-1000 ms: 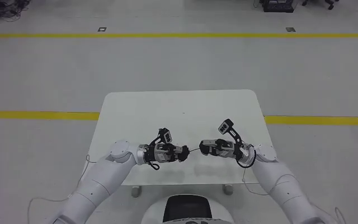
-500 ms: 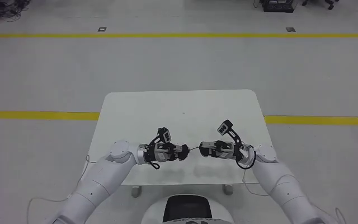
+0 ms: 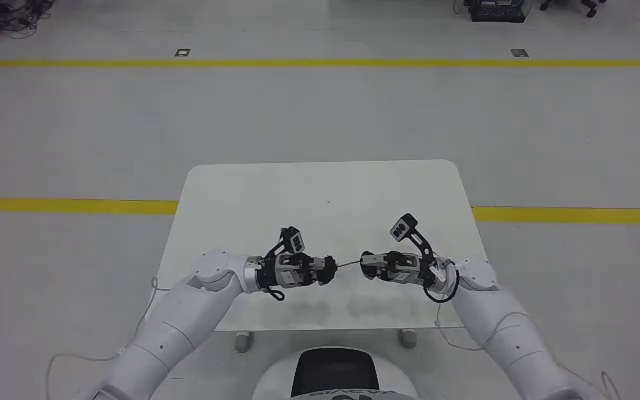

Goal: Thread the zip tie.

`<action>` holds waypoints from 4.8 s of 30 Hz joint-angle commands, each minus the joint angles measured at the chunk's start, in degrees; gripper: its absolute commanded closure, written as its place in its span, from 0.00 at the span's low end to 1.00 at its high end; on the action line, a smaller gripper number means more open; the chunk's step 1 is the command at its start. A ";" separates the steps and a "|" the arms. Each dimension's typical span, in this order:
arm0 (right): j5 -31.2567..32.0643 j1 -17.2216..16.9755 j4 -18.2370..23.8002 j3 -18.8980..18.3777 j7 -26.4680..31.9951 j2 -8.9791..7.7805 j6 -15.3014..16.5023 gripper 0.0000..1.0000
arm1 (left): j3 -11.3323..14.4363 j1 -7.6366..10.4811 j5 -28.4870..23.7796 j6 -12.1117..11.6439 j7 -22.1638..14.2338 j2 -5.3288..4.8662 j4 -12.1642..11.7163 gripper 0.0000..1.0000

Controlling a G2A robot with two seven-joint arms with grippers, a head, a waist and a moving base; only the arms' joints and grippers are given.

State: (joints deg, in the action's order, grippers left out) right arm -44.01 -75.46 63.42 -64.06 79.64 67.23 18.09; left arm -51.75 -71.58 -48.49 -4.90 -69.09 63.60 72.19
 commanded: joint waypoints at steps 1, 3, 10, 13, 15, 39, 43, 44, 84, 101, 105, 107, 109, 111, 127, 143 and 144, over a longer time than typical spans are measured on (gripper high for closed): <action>-0.03 0.02 -0.02 -0.02 0.00 -0.03 0.00 0.90 | -0.09 -0.01 -0.15 0.09 -0.17 -0.06 0.05 1.00; -0.11 0.02 -0.02 -0.05 0.00 -0.07 0.06 0.91 | -0.13 -0.03 -0.28 0.16 -0.27 -0.12 0.08 1.00; -0.31 -0.09 0.02 0.02 0.00 -0.19 0.27 0.94 | 0.01 -0.04 -0.42 0.30 -0.38 -0.22 0.07 1.00; -0.48 -0.14 -0.03 0.11 0.00 -0.24 0.37 0.95 | 0.18 0.01 -0.38 0.40 -0.43 -0.24 0.04 1.00; -0.61 -0.17 -0.10 0.14 0.00 -0.27 0.44 0.98 | 0.30 0.07 -0.36 0.43 -0.42 -0.23 -0.02 1.00; 1.11 0.24 -1.36 -0.86 -0.64 -0.82 -0.13 1.00 | 1.48 0.74 1.03 1.52 -0.27 -0.21 -0.18 0.00; 1.11 0.24 -1.36 -0.86 -0.64 -0.82 -0.13 1.00 | 1.48 0.74 1.03 1.52 -0.27 -0.21 -0.18 0.00; 1.11 0.24 -1.36 -0.86 -0.64 -0.82 -0.13 1.00 | 1.48 0.74 1.03 1.52 -0.27 -0.21 -0.18 0.00; -7.89 -3.19 2.29 -0.61 -2.86 0.00 0.03 1.00 | 8.16 1.78 6.71 -8.53 14.67 2.59 2.08 0.00; -6.70 -4.09 4.12 -0.56 -8.73 0.32 0.09 1.00 | 7.48 0.37 8.17 -9.50 20.04 2.47 3.60 0.00; -5.80 -4.68 5.29 -0.97 -9.30 0.17 -0.53 1.00 | 7.30 0.07 8.75 -9.38 21.47 2.43 4.29 0.00; -5.48 -4.84 5.53 -1.19 -9.28 0.10 -0.67 1.00 | 7.15 -0.05 8.85 -9.43 21.70 2.39 4.43 0.00; -5.23 -5.01 5.84 -1.44 -9.05 0.02 -0.85 1.00 | 6.88 -0.17 8.86 -9.45 21.67 2.31 4.53 0.00; -5.14 -5.17 6.06 -1.68 -8.96 -0.04 -0.95 1.00 | 6.67 -0.30 8.79 -9.48 21.65 2.25 4.63 0.00; -4.54 -5.69 7.28 -2.29 -7.32 -0.24 -1.91 1.00 | 5.35 -1.15 8.04 -9.36 20.68 1.87 5.39 0.00; -4.17 -4.90 5.79 -1.38 -7.95 0.11 -2.31 1.00 | 5.83 -0.75 7.81 -9.15 20.24 2.14 4.85 0.00; -4.13 -4.86 5.72 -1.35 -7.99 0.12 -2.32 1.00 | 5.85 -0.72 7.78 -9.15 20.24 2.16 4.80 0.00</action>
State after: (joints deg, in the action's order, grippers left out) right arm -48.20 -80.37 69.22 -65.44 71.71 67.34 15.79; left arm -45.93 -72.34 -40.67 -14.05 -48.86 65.74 77.05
